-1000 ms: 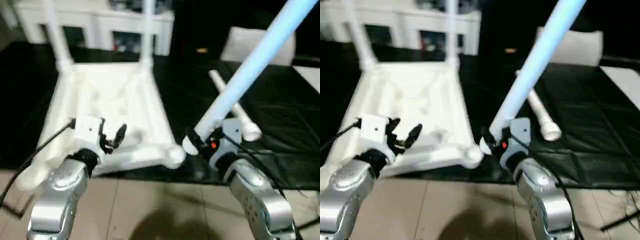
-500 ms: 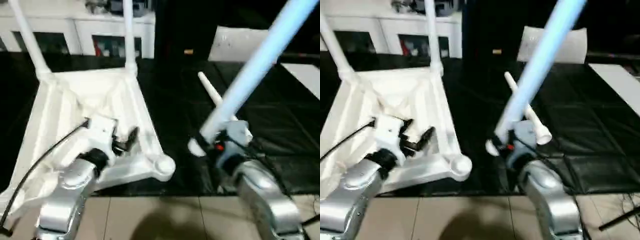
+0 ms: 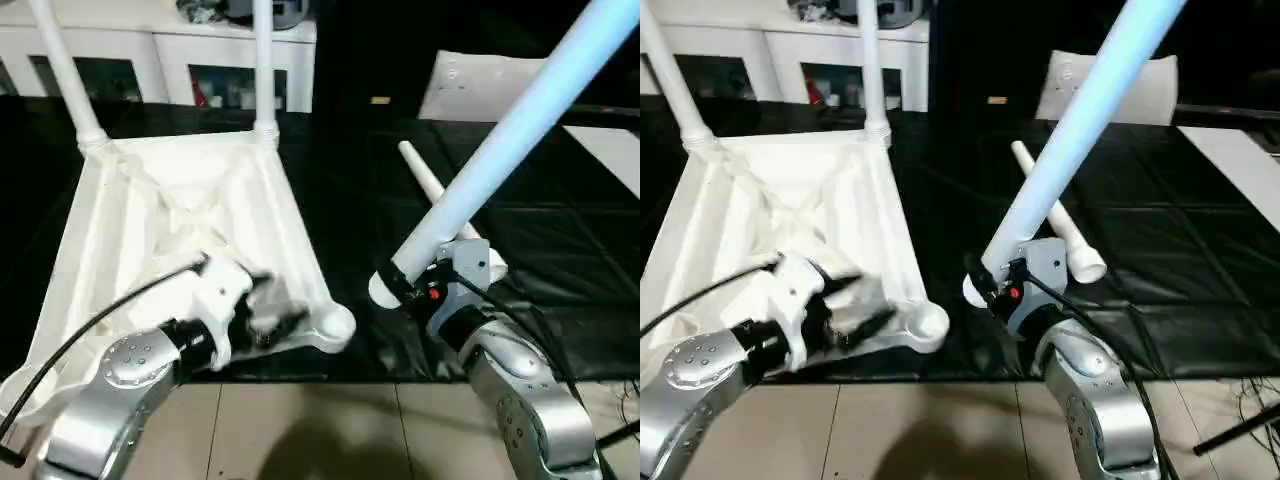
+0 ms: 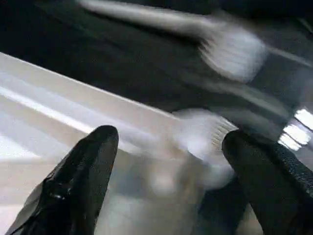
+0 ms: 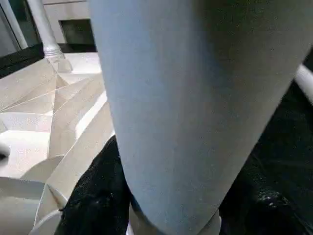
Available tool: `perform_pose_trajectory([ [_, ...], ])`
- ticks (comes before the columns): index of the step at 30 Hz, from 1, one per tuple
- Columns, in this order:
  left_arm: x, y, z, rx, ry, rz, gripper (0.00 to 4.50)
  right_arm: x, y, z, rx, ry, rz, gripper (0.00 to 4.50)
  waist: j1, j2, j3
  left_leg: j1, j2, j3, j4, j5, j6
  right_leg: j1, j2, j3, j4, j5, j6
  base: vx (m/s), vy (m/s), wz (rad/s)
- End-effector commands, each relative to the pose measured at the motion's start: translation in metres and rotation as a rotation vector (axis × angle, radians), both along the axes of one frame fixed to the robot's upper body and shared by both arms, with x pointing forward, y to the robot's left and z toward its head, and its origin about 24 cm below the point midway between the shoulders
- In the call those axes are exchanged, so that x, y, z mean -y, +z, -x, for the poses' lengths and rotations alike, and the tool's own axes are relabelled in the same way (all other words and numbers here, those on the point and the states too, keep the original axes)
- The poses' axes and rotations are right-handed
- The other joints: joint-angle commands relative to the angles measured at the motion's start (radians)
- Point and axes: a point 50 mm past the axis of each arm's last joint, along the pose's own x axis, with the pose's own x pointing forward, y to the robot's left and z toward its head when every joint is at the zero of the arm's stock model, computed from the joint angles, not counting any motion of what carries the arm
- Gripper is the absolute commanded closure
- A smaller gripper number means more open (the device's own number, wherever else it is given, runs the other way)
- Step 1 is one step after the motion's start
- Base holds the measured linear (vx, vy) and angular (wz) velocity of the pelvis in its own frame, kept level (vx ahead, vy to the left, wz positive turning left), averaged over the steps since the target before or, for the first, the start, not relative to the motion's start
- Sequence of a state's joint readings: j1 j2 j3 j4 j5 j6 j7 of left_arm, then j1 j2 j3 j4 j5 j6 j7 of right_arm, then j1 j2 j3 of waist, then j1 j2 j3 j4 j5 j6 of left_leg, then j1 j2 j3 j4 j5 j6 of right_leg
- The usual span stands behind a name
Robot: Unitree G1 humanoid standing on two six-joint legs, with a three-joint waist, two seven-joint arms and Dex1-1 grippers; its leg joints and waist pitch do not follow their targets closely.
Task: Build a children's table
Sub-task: Move to table
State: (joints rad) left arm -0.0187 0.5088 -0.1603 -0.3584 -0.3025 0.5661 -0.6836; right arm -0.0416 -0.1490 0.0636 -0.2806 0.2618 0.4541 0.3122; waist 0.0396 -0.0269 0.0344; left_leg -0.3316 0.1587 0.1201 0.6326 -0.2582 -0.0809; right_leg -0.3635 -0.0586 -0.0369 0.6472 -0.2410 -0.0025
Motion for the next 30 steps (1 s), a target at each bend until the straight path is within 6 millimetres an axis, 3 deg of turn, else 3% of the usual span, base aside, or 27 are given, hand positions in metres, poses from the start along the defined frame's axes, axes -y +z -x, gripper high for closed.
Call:
perform_pose_trajectory([
  [1,0.004,0.002,0.001,-0.021,-0.075,-0.003,0.74,0.004,0.004,-0.004,0.024,-0.007,0.011,2.59,0.001,0.01,-0.027,-0.005,0.045,0.0,-0.099,-0.163,-0.017,0.034,-0.07,0.054,-0.093,-0.217,-0.142,-0.059,-0.044,0.03],
  [4,-0.004,-0.005,-0.004,-0.043,-0.131,-0.096,0.84,0.005,0.004,-0.005,0.025,0.003,0.033,2.59,0.001,0.013,-0.028,-0.006,0.045,0.003,-0.103,-0.167,-0.012,0.029,-0.067,0.054,-0.097,-0.247,-0.135,-0.036,-0.028,0.02],
  [8,-0.008,-0.006,-0.008,-0.037,-0.141,-0.136,1.29,0.004,0.003,-0.005,0.028,0.019,0.036,2.59,0.0,0.016,-0.028,-0.013,0.047,0.002,-0.106,-0.153,-0.015,0.03,-0.066,0.05,-0.097,-0.247,-0.132,0.0,0.0,0.0],
  [12,-0.012,-0.007,-0.014,-0.012,-0.179,-0.192,1.7,0.002,0.003,-0.004,0.027,0.034,0.03,2.59,-0.001,0.013,-0.029,-0.015,0.048,0.001,-0.107,-0.158,-0.014,0.028,-0.065,0.049,-0.096,-0.236,-0.138,0.0,0.0,0.0],
  [19,-0.019,-0.007,-0.026,0.002,-0.239,-0.25,2.25,-0.001,0.002,-0.005,0.026,0.061,0.026,2.59,-0.001,0.013,-0.035,-0.018,0.05,0.003,-0.104,-0.091,-0.011,0.033,-0.067,0.048,-0.083,-0.108,-0.17,0.0,0.0,0.0],
  [23,-0.022,-0.007,-0.031,-0.003,-0.273,-0.268,2.63,-0.001,0.002,-0.005,0.027,0.064,0.03,2.59,-0.001,0.015,-0.036,-0.016,0.049,0.005,-0.103,-0.078,-0.01,0.033,-0.066,0.048,-0.082,-0.085,-0.178,0.0,0.0,0.0],
  [30,-0.025,-0.009,-0.036,-0.031,-0.321,-0.302,3.18,-0.001,0.002,-0.005,0.028,0.066,0.035,2.59,-0.001,0.02,-0.032,-0.014,0.053,0.006,-0.108,-0.12,-0.022,0.03,-0.069,0.05,-0.084,-0.124,-0.182,0.0,0.0,0.0],
])
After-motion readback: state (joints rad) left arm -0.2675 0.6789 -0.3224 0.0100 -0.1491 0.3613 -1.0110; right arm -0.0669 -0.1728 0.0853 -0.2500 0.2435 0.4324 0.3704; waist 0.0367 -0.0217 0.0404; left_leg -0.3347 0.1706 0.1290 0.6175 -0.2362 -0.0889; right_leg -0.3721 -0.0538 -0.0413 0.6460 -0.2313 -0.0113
